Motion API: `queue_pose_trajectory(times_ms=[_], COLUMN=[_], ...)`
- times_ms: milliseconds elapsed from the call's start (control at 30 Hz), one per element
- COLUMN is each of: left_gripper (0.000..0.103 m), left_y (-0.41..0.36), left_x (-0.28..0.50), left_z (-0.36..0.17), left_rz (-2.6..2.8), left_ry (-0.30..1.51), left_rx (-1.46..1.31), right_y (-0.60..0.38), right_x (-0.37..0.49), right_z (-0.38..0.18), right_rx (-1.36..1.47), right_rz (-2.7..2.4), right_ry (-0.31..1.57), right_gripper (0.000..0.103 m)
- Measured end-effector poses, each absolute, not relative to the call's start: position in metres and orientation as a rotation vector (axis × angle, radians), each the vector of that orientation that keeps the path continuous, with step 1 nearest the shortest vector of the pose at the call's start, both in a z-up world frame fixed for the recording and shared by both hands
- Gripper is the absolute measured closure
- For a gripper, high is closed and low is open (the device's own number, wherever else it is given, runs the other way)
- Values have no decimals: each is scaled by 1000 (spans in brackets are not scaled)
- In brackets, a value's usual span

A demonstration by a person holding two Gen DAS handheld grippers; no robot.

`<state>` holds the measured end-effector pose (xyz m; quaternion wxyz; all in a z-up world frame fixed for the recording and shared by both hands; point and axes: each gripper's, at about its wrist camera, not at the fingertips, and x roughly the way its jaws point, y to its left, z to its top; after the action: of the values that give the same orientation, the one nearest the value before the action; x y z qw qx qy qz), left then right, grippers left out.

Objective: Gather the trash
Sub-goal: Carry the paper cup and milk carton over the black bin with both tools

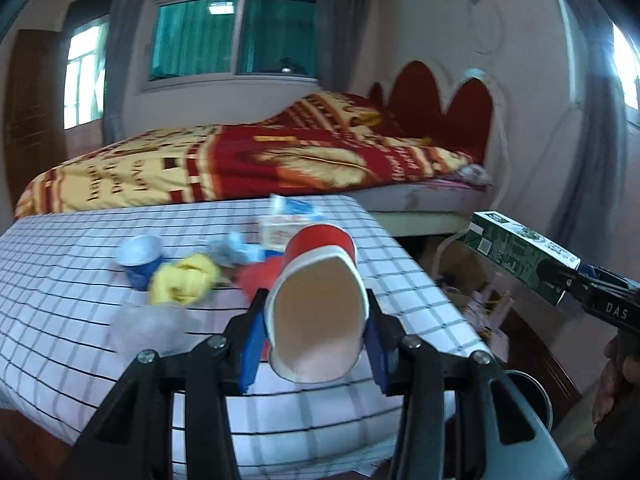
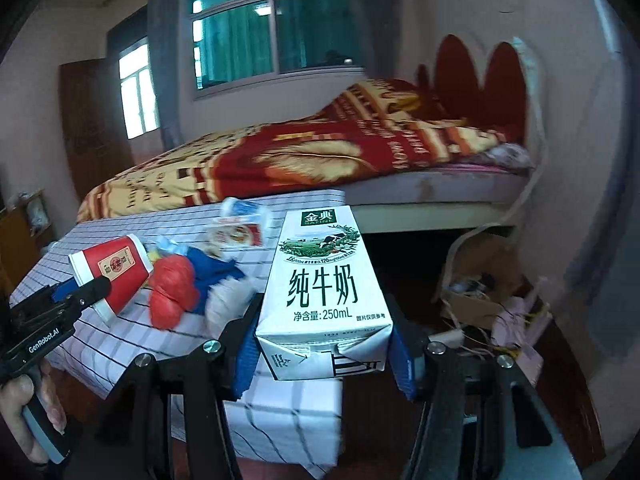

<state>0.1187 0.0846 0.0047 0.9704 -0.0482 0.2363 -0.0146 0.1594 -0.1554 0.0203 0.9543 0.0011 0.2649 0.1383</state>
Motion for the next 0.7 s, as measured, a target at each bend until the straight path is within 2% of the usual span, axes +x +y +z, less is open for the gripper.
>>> queue_pose_trajectory(times_ms=[467,700], left_gripper=[57,57], left_y=[-52,-113], left_x=[108,101], left_z=[-4,-28], left_rz=[-363,-497], left_ry=[528,599], left_rx=[-2,39], right_y=[-281,-330], right_x=[81,55], right_z=[-21,-49], right_rx=[46,58], right_rz=[68,-5], right_ry=[609,663], right_gripper=[45,45])
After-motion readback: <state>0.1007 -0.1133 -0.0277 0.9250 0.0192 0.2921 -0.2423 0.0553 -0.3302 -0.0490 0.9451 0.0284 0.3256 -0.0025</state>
